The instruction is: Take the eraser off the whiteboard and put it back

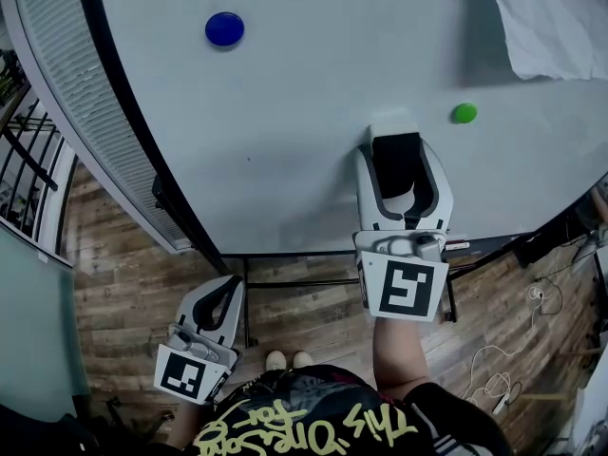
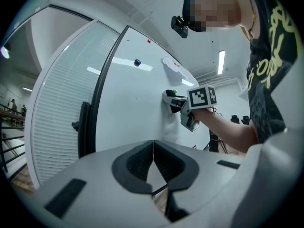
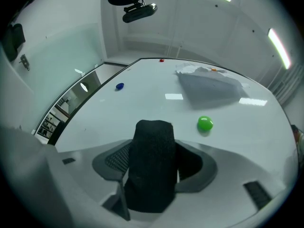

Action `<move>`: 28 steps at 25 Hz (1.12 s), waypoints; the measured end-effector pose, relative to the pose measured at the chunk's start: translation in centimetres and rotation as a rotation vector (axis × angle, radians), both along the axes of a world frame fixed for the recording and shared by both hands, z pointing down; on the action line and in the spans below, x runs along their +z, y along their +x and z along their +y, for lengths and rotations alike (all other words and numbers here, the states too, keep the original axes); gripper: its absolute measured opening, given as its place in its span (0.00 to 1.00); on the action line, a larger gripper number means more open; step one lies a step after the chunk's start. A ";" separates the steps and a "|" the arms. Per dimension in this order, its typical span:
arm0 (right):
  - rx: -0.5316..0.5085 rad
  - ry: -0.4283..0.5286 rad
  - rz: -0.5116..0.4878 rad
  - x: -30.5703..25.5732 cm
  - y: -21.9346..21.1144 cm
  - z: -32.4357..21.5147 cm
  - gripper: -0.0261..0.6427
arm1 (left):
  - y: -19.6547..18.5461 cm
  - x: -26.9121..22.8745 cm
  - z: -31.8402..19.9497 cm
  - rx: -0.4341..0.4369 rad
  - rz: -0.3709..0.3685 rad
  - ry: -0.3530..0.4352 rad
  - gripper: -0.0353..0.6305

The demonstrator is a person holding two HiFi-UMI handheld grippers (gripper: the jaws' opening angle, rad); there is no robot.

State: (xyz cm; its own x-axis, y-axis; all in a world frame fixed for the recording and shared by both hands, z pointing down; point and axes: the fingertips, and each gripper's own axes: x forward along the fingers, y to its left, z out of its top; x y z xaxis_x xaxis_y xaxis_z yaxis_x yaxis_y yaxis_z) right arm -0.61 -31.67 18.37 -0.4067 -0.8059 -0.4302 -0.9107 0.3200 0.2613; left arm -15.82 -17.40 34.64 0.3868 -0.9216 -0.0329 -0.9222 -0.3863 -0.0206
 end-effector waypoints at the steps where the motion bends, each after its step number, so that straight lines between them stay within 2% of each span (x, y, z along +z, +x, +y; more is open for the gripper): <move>1: -0.002 0.000 -0.001 0.0 0.1 0.0 0.43 | 0.0 -0.1 0.0 0.000 0.000 0.001 0.06; 5: 0.007 0.006 0.066 0.3 0.4 0.0 0.42 | 0.1 -0.5 0.1 -0.004 -0.005 0.006 0.06; 16: -0.031 -0.014 0.084 0.3 0.7 0.2 0.42 | 1.0 -1.0 0.4 0.011 -0.012 0.021 0.06; 25: -0.089 -0.008 0.067 -0.1 0.6 1.5 0.42 | 1.6 -1.3 0.5 0.021 -0.016 0.023 0.06; 28: -0.117 0.005 0.013 -0.8 0.3 2.5 0.43 | 1.7 -1.4 0.6 0.026 -0.019 0.025 0.06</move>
